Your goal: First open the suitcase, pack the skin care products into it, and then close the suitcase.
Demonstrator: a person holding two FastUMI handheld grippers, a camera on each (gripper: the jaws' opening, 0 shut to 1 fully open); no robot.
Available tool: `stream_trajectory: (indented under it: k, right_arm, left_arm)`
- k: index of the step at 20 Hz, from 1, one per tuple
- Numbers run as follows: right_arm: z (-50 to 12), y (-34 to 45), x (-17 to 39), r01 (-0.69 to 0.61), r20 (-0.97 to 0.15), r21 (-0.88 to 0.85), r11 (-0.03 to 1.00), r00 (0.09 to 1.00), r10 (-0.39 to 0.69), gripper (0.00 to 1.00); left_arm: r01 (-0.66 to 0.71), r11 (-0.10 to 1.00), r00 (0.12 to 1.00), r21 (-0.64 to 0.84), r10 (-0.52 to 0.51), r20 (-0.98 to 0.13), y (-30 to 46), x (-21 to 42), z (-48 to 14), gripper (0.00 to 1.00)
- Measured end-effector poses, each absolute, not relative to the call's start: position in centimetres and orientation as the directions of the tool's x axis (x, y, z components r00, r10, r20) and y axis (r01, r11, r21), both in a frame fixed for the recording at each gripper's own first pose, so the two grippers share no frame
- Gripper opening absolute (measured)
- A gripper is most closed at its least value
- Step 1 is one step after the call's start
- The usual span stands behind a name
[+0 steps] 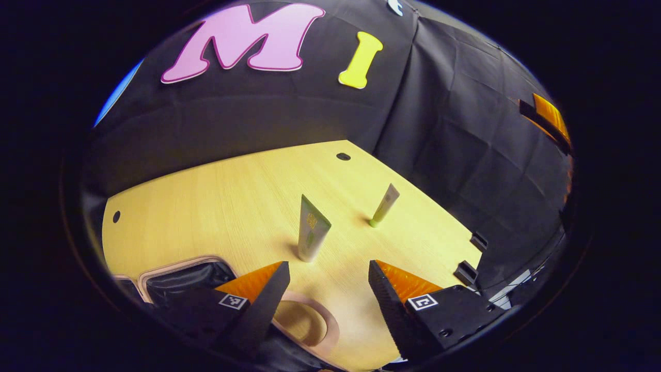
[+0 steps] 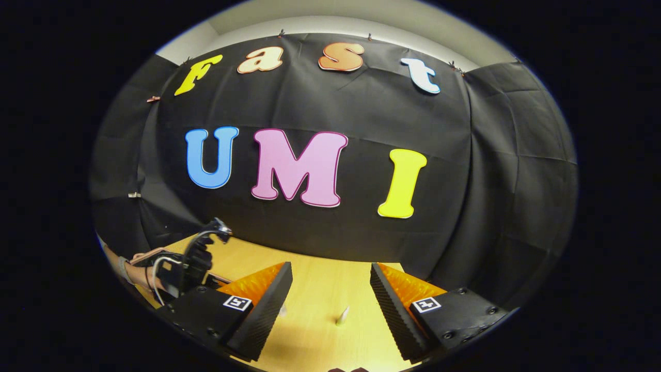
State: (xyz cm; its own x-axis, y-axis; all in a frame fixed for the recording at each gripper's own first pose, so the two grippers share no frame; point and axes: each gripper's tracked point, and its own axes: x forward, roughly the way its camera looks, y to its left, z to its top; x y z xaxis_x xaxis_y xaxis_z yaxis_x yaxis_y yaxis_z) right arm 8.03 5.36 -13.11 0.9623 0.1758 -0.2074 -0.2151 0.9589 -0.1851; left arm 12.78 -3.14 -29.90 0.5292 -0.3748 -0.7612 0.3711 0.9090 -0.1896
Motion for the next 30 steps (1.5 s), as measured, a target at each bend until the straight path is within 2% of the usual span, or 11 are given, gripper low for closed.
stream_trajectory:
  k: [11, 13, 14, 15, 16, 18, 22, 24, 28, 29, 30]
  right_arm:
    - [-22.0, -1.1, 11.3, -0.197, -0.384, -0.109, 0.974, 0.912, 0.141, 0.96]
    - [-24.7, -1.7, 12.1, -0.197, -0.43, -0.081, 0.977, 0.891, 0.144, 0.96]
    - [-26.0, -1.7, 12.5, -0.202, -0.449, -0.067, 0.977, 0.881, 0.151, 0.97]
    - [-27.5, -1.6, 12.9, -0.211, -0.469, -0.052, 0.976, 0.868, 0.162, 0.97]
    - [-29.0, -1.4, 13.3, -0.222, -0.489, -0.04, 0.974, 0.855, 0.175, 0.96]
    - [-31.9, -0.6, 13.9, -0.254, -0.536, -0.02, 0.967, 0.819, 0.204, 0.96]
    - [-37.5, -0.1, 15.5, -0.282, -0.607, -0.003, 0.959, 0.763, 0.222, 0.97]
    - [-40.8, -0.4, 16.4, -0.298, -0.648, -0.025, 0.954, 0.732, 0.211, 0.97]
    - [-45.4, -0.4, 19.6, -0.29, -0.684, -0.02, 0.957, 0.702, 0.198, 0.97]
    - [-46.2, -0.4, 20.2, -0.277, -0.69, -0.01, 0.961, 0.698, 0.194, 0.97]
    - [-47.0, -0.5, 20.7, -0.267, -0.699, -0.002, 0.964, 0.69, 0.19, 0.97]
  left_arm:
    - [0.327, 0.939, 0.418, -0.102, -0.241, -0.876, -6.0, 19.7, -42.3, 0.95]
    - [0.357, 0.93, 0.44, -0.09, -0.253, -0.861, -6.6, 20.5, -41.8, 0.49]
    - [0.362, 0.927, 0.43, -0.102, -0.263, -0.864, -7.1, 20.3, -41.6, 0.47]
    - [0.361, 0.926, 0.419, -0.113, -0.269, -0.867, -7.4, 20.1, -41.4, 0.5]
    - [0.365, 0.923, 0.414, -0.124, -0.28, -0.866, -7.7, 19.9, -41.0, 0.45]
    - [0.376, 0.917, 0.422, -0.132, -0.296, -0.857, -8.1, 19.5, -39.6, 0.48]
    - [0.37, 0.919, 0.473, -0.135, -0.311, -0.824, -7.9, 18.7, -34.0, 0.41]
    - [0.346, 0.928, 0.501, -0.137, -0.306, -0.81, -7.0, 17.9, -31.0, 0.45]
    - [0.315, 0.946, 0.548, -0.073, -0.244, -0.8, -3.3, 15.1, -25.8, 0.45]
    - [0.299, 0.953, 0.556, -0.051, -0.218, -0.802, -2.1, 14.4, -24.9, 0.48]
    - [0.28, 0.959, 0.559, -0.038, -0.195, -0.806, -0.9, 13.4, -24.1, 0.41]
